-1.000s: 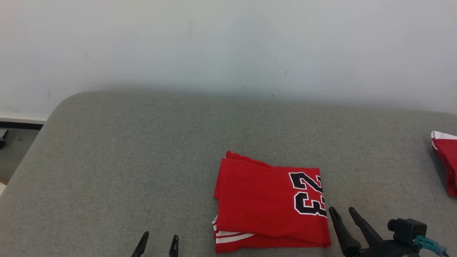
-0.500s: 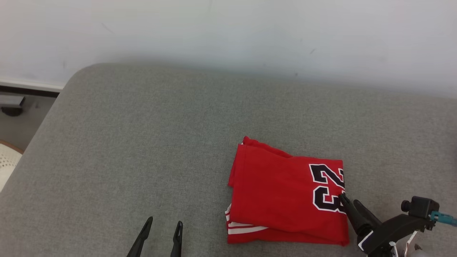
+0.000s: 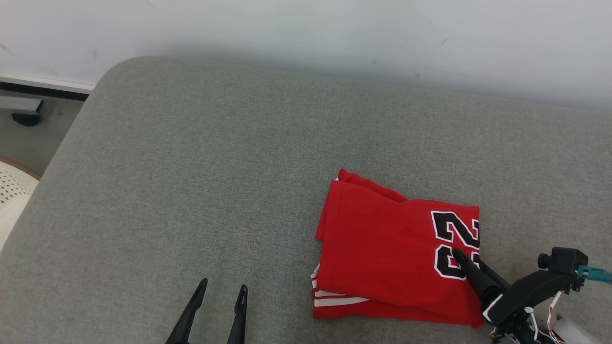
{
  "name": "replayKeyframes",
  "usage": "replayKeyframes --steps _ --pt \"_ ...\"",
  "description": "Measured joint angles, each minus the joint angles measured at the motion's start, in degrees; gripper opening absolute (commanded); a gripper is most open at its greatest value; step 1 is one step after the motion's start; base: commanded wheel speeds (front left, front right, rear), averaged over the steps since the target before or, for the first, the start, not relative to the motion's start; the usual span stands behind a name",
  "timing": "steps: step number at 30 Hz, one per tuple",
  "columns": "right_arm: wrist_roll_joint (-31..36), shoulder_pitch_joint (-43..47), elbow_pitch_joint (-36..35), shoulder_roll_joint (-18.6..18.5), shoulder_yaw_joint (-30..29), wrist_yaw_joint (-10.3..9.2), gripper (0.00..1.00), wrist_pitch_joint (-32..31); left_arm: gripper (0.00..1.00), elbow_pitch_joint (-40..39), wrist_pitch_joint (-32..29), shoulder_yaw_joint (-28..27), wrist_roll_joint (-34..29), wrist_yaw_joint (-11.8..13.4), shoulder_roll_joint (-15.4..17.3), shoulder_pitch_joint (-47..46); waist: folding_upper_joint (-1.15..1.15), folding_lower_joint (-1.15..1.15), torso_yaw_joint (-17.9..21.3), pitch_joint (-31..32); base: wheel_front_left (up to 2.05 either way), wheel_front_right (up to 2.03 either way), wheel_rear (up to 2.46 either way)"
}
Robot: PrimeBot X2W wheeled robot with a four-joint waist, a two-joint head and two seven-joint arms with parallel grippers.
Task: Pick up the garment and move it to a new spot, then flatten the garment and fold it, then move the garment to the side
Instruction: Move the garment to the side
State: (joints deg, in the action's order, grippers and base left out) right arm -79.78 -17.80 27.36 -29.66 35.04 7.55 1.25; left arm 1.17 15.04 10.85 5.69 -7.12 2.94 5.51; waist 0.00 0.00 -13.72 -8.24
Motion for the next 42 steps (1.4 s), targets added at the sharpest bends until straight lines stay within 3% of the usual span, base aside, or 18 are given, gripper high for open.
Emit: replayKeyframes --steps 1,2,3,5,26,42 --pt "-0.16 -0.2 -0.14 -0.02 0.33 0.0 0.85 -0.08 1.0 0.02 0.0 -0.01 0.0 0.0 0.01 -0.02 0.0 0.0 -0.05 -0.1 0.0 0.0 0.0" --pt "-0.26 -0.38 -0.27 -0.11 0.74 0.0 0.52 -0.16 1.0 0.04 0.0 0.01 0.0 0.0 0.01 -0.06 0.0 0.0 -0.08 -0.16 0.0 0.0 0.0" --pt "-0.34 -0.53 -0.38 -0.15 1.14 0.0 0.39 -0.2 1.0 0.1 0.0 0.03 0.0 -0.01 0.0 -0.08 0.0 0.0 -0.08 -0.15 0.0 0.0 0.0" --pt "-0.51 -0.65 -0.59 -0.18 1.8 0.0 0.0 -0.01 1.0 0.25 0.0 0.05 0.0 -0.01 0.01 -0.09 0.0 0.0 -0.05 -0.01 0.0 0.0 0.0" --pt "-0.29 0.52 -2.67 -3.92 7.89 0.0 0.0 6.31 1.0 0.42 0.0 -0.15 -0.59 -0.01 0.0 0.93 0.0 0.0 3.14 3.75 0.0 0.0 0.0" --pt "3.27 -2.82 -3.08 -5.63 13.44 0.0 0.0 11.66 1.0 -0.54 0.0 -0.6 -2.09 -0.29 0.24 0.29 0.0 0.0 13.73 3.11 0.0 0.0 0.0"
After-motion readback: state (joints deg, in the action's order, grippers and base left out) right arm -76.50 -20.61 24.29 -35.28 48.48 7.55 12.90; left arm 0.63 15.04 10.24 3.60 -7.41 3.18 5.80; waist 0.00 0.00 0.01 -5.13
